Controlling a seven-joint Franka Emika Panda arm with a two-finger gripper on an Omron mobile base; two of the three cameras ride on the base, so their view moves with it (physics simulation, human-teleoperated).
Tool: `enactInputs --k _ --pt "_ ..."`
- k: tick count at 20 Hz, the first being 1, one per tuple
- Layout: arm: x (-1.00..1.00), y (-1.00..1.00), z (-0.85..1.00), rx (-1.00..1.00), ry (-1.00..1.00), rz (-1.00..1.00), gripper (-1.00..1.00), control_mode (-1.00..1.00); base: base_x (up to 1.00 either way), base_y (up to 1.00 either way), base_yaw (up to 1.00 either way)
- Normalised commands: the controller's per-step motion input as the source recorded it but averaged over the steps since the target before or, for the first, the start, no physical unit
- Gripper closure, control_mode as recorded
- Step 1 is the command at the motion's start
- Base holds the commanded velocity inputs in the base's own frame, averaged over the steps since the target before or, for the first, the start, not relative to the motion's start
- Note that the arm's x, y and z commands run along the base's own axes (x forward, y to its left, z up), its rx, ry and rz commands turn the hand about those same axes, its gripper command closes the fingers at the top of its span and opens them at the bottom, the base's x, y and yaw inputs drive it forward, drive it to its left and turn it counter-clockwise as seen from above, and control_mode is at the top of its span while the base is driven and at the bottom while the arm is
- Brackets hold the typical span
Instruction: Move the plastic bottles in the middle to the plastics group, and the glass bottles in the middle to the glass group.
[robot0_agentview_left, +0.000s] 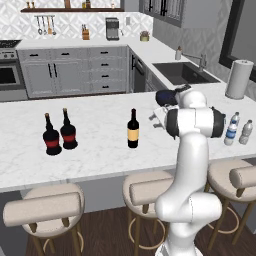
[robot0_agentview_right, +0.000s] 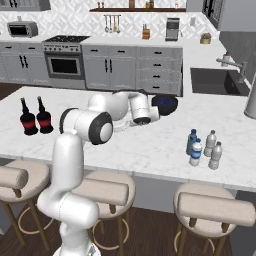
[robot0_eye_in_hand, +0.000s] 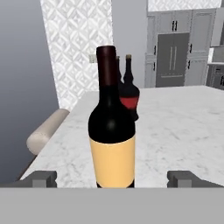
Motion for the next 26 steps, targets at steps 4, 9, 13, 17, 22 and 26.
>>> enactInputs --k 4,9,13,17,22,26 --pt "0.0 0.21 -0.17 0.01 0.0 0.0 -1.0 -1.0 0.0 0.0 0.0" --pt "0.0 0.3 -0.23 0.0 0.0 0.0 -1.0 -1.0 0.0 0.0 0.0" --pt "0.0 0.29 -0.05 0.0 0.0 0.0 -1.0 -1.0 0.0 0.0 0.0" --pt "0.0 0.27 0.0 0.0 0.0 0.0 -1.0 -1.0 0.0 0.0 0.0" --pt "0.0 0.21 0.0 0.0 0.0 0.0 -1.0 -1.0 0.0 0.0 0.0" --pt "0.0 0.16 0.0 0.01 0.0 0.0 -1.0 -1.0 0.0 0.0 0.0"
